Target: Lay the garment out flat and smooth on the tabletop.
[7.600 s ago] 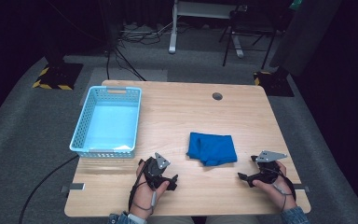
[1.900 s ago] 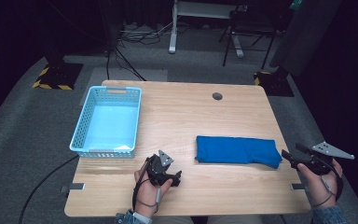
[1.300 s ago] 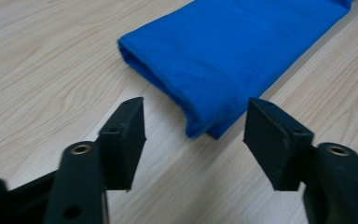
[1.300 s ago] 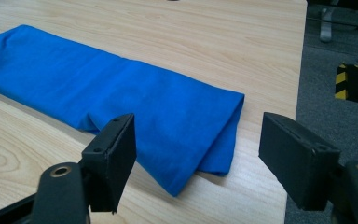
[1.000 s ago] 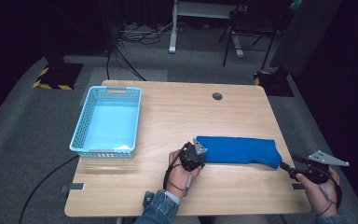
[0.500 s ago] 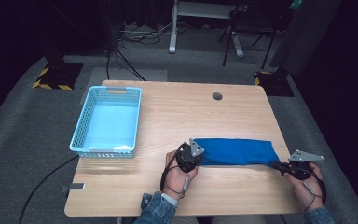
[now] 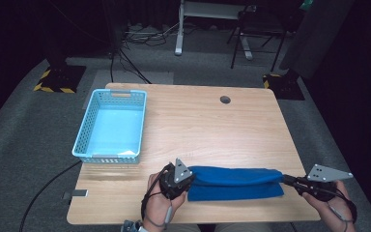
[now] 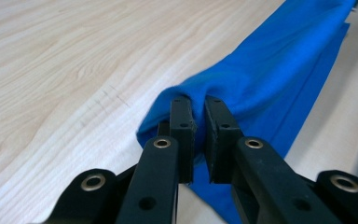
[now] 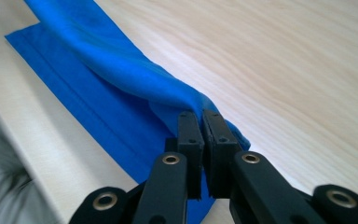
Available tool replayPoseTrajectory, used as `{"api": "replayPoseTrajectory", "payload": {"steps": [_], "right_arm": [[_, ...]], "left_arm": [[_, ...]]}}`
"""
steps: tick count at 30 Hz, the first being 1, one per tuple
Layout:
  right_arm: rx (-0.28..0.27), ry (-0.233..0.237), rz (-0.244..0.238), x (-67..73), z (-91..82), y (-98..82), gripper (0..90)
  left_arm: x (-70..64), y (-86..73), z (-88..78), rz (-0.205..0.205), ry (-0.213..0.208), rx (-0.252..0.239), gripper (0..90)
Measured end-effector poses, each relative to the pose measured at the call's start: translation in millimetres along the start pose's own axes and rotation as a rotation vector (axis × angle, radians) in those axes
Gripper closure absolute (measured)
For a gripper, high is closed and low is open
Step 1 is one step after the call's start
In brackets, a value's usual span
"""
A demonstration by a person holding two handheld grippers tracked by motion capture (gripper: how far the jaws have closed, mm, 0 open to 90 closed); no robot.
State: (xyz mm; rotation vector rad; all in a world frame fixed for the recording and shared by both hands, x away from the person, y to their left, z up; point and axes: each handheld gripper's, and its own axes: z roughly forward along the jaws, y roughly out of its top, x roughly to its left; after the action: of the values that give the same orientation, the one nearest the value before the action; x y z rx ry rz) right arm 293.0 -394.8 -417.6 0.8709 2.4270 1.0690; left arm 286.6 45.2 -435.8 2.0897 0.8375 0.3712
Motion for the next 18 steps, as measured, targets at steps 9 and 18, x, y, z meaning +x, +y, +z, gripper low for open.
{"api": "replayPoseTrajectory", "payload": {"steps": [9, 18], "right_arm": [[-0.169, -0.189, 0.108, -63.9, 55.2, 31.8, 42.6], [-0.151, -0.157, 0.174, -63.2, 61.2, 0.8, 36.5]], "left_arm": [[69.4, 35.1, 42.1, -0.268, 0.21, -0.126, 52.0], [60.8, 7.8, 46.4, -0.213, 0.194, -0.051, 35.2]]}}
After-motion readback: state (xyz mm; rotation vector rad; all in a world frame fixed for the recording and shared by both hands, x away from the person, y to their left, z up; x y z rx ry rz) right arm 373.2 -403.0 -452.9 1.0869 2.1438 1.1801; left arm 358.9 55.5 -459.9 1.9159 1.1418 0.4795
